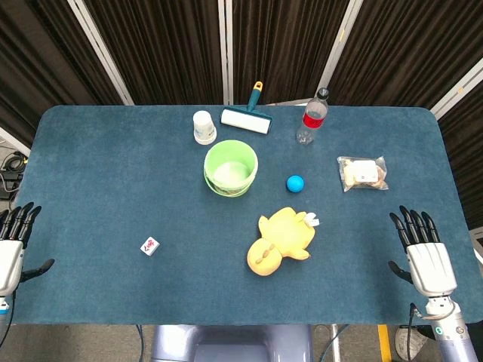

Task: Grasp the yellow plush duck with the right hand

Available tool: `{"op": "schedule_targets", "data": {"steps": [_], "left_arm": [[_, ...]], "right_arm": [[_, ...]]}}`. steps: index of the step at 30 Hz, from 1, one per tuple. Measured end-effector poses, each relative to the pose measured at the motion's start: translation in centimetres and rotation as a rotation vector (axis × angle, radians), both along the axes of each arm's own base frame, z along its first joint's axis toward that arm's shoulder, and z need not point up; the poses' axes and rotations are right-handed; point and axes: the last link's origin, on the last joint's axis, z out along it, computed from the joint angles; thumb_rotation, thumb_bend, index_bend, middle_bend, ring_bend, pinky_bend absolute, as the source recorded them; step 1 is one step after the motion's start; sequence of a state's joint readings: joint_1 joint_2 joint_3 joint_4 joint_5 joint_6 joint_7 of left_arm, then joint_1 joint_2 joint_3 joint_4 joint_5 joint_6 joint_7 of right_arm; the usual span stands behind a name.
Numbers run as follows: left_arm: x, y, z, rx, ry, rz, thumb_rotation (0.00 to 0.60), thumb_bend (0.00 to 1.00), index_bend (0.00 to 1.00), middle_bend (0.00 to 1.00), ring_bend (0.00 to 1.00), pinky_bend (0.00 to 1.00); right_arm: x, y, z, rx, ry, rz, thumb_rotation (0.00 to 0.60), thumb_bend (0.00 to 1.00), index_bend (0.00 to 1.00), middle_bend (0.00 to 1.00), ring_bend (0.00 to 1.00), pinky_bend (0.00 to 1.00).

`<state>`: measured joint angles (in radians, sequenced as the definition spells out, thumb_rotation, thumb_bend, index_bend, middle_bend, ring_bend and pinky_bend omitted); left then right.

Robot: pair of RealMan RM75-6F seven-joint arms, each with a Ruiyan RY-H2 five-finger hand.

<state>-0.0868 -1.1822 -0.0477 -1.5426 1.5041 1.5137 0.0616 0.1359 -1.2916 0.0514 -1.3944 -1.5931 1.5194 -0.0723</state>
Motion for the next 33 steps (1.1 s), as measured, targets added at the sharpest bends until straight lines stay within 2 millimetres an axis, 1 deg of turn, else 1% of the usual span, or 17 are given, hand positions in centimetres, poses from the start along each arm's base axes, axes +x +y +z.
{"op": "schedule_targets", "data": {"steps": [13, 30, 32, 33], "left_arm": [[0.2, -0.2, 0.0, 0.004, 0.001, -0.007, 0.6, 0.1, 0.0, 0.0, 0.0, 0.0], [-0.2, 0.3, 0.2, 0.013, 0.0, 0.016, 0.6, 0.1, 0.0, 0.0, 0.0, 0.0], [-0.3, 0.4, 0.2, 0.015, 0.0, 0.021, 0.6, 0.1, 0.0, 0.0, 0.0, 0.0], [-0.3, 0.4, 0.2, 0.016, 0.001, 0.025, 0.6, 0.1, 0.0, 0.0, 0.0, 0.0]], "right_arm": [[0.2, 0.1, -0.1, 0.008, -0.007, 0.017, 0.6, 0.32, 0.0, 0.0, 0.0, 0.0], [0.1, -0.5, -0.3, 0.041, -0.014, 0.037, 0.6, 0.32, 0.0, 0.0, 0.0, 0.0], [0.1, -0.8, -0.2, 0.053, -0.009, 0.051, 0.6, 0.37, 0.0, 0.0, 0.0, 0.0], [0.1, -1.2, -0.2, 0.064, -0.005, 0.067, 0.6, 0.43, 0.0, 0.0, 0.0, 0.0]]}}
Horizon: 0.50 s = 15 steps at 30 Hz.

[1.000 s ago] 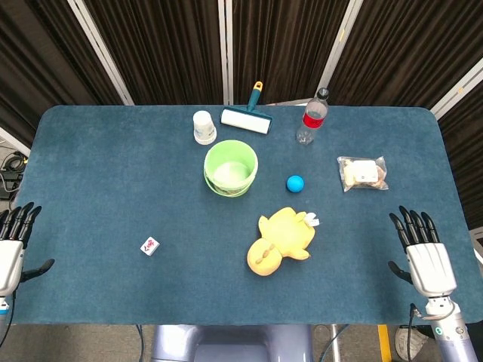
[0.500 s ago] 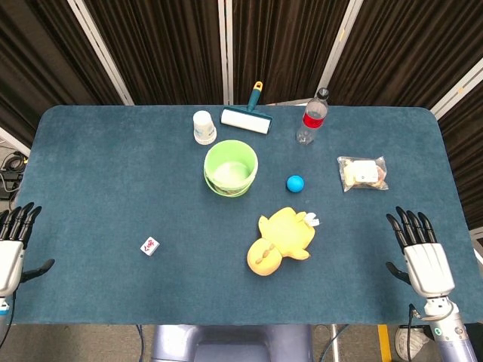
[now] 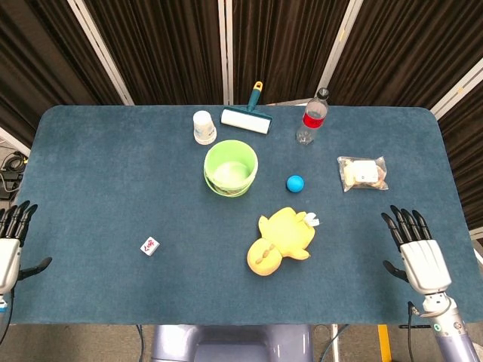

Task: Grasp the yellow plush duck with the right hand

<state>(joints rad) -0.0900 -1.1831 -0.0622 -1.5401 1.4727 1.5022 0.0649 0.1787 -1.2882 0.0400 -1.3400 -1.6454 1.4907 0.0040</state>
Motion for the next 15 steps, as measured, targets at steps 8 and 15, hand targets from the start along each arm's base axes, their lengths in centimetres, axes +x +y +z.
{"op": "schedule_targets", "data": {"steps": [8, 15], "left_arm": [[-0.4, 0.6, -0.2, -0.001, 0.007, 0.03, 0.6, 0.1, 0.0, 0.0, 0.0, 0.0], [-0.6, 0.9, -0.1, 0.009, 0.005, 0.036, 0.6, 0.1, 0.0, 0.0, 0.0, 0.0]], "right_arm": [[1.3, -2.9, -0.2, 0.1, 0.036, 0.151, 0.6, 0.8, 0.0, 0.0, 0.0, 0.0], [3.3, -4.9, -1.5, 0.186, 0.041, 0.274, 0.6, 0.91, 0.0, 0.0, 0.0, 0.0]]}}
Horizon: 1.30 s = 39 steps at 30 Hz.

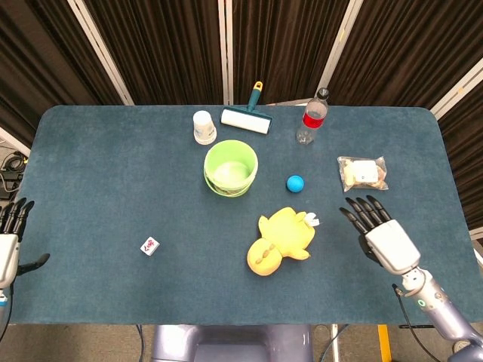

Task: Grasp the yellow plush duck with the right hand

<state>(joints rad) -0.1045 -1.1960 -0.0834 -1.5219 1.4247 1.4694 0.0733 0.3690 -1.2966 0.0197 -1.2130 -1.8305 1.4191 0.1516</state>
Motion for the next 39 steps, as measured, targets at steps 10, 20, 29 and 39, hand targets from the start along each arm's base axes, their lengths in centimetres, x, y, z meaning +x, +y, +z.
{"op": "schedule_targets", "data": {"steps": [10, 20, 29, 39], "left_arm": [[-0.3, 0.1, -0.1, -0.001, 0.004, 0.004, 0.6, 0.1, 0.0, 0.0, 0.0, 0.0], [-0.5, 0.3, -0.5, -0.013, 0.016, 0.012, 0.6, 0.1, 0.0, 0.0, 0.0, 0.0], [-1.0, 0.7, -0.7, -0.014, 0.022, 0.035, 0.6, 0.1, 0.0, 0.0, 0.0, 0.0], [-1.4, 0.9, -0.8, -0.022, 0.019, 0.054, 0.6, 0.1, 0.0, 0.0, 0.0, 0.0]], "right_arm": [[1.9, -0.7, -3.7, 0.127, -0.074, 0.068, 0.6, 0.96, 0.0, 0.0, 0.0, 0.0], [4.8, -1.2, -7.2, 0.236, -0.132, 0.2, 0.6, 0.95, 0.0, 0.0, 0.0, 0.0], [6.3, -1.4, -10.3, 0.322, -0.145, 0.246, 0.6, 0.95, 0.0, 0.0, 0.0, 0.0], [6.5, -2.2, -13.4, 0.351, -0.1, 0.253, 0.6, 0.93, 0.0, 0.0, 0.0, 0.0]]}}
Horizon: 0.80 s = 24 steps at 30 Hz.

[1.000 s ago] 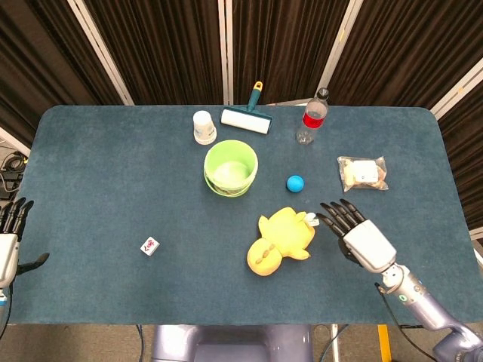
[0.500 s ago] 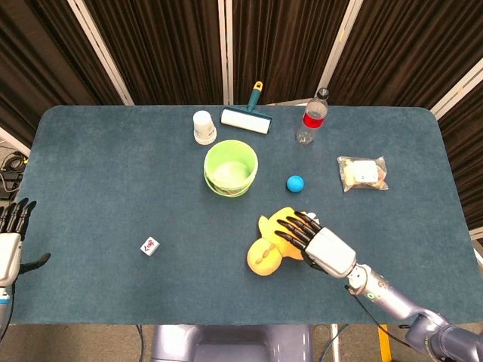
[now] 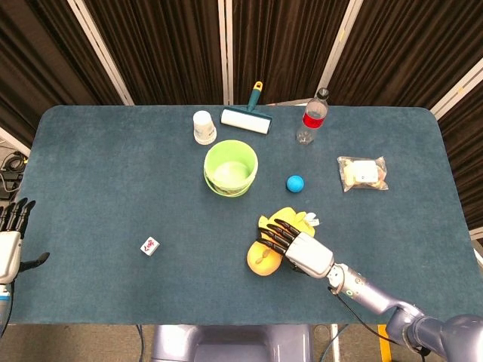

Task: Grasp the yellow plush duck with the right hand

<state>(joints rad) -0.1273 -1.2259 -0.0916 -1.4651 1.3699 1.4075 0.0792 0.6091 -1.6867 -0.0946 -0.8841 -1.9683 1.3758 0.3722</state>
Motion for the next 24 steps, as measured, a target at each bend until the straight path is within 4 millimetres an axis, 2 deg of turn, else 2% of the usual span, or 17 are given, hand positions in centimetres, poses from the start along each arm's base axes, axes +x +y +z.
{"op": "schedule_targets", "data": {"steps": [12, 24], "left_arm": [[-0.2, 0.1, -0.1, -0.003, -0.001, 0.01, 0.6, 0.1, 0.0, 0.0, 0.0, 0.0], [-0.3, 0.2, -0.2, -0.009, 0.003, 0.012, 0.6, 0.1, 0.0, 0.0, 0.0, 0.0]], "right_arm": [[-0.1, -0.7, -1.8, -0.025, 0.008, 0.011, 0.6, 0.92, 0.0, 0.0, 0.0, 0.0], [-1.5, -2.0, -1.8, -0.072, 0.051, -0.027, 0.6, 0.91, 0.0, 0.0, 0.0, 0.0]]}}
